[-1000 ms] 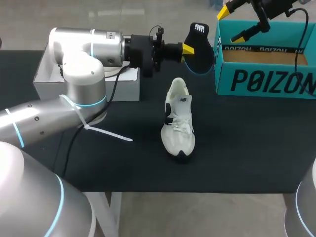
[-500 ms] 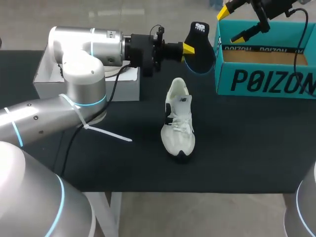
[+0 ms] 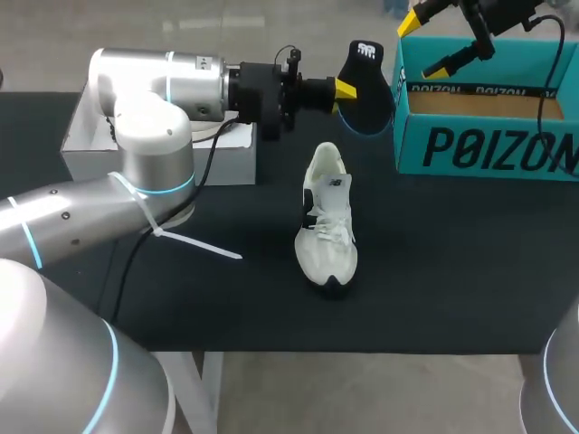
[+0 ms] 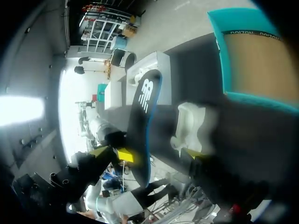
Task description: Take the shoe out of the shoebox, open the shoe tongue, remove and reinsert the insole, then place the shoe into the shoebox
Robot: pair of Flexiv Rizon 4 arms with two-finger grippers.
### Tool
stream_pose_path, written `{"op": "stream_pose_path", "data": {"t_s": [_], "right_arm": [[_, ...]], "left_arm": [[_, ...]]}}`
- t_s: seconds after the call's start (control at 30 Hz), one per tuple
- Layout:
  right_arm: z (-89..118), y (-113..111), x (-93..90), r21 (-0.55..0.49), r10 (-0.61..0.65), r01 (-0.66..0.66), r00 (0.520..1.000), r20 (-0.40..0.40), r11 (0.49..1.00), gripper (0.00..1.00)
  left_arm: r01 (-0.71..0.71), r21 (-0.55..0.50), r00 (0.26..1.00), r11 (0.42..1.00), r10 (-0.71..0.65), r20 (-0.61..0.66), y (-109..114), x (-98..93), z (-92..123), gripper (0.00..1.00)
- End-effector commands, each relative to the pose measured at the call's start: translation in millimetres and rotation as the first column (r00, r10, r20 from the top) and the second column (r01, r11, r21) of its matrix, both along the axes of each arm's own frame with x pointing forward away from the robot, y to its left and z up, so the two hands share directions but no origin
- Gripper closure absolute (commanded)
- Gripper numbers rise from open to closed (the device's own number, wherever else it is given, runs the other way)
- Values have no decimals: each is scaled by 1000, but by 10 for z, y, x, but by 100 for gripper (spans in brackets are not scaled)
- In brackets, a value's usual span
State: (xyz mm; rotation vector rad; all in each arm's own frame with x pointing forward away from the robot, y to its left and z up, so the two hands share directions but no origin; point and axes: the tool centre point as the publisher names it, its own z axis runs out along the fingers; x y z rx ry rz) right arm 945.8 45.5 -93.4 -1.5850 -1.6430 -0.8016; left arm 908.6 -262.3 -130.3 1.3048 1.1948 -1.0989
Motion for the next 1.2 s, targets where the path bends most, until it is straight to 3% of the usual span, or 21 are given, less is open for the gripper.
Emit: {"op": "stream_pose_path", "data": {"t_s": [0.03,0.3,0.43,0.6,0.9,1.0,1.03,1.2], "right_arm": [[4,1,-8,-3,-2,2,1000,0,1000,0],[4,1,-8,-3,-2,2,1000,0,1000,0],[4,1,-8,-3,-2,2,1000,0,1000,0],[4,1,-8,-3,-2,2,1000,0,1000,0],[4,1,-8,-3,-2,2,1000,0,1000,0],[4,1,-8,-3,-2,2,1000,0,1000,0],[4,1,-8,-3,-2,2,1000,0,1000,0],[4,1,-8,-3,-2,2,1000,0,1000,0]], "left_arm": [[-2,0,1000,1000,2,1,-12,3,-1,100],[-2,0,1000,1000,2,1,-12,3,-1,100],[-66,52,988,996,72,-135,2,-29,74,100],[-109,154,911,982,161,-381,31,-56,89,100],[-85,137,671,987,159,-725,144,-50,137,100],[-82,132,534,988,156,-831,161,-21,122,100],[-71,145,449,987,161,-879,159,-17,124,100],[-31,79,231,996,84,-969,163,-42,165,100]]}}
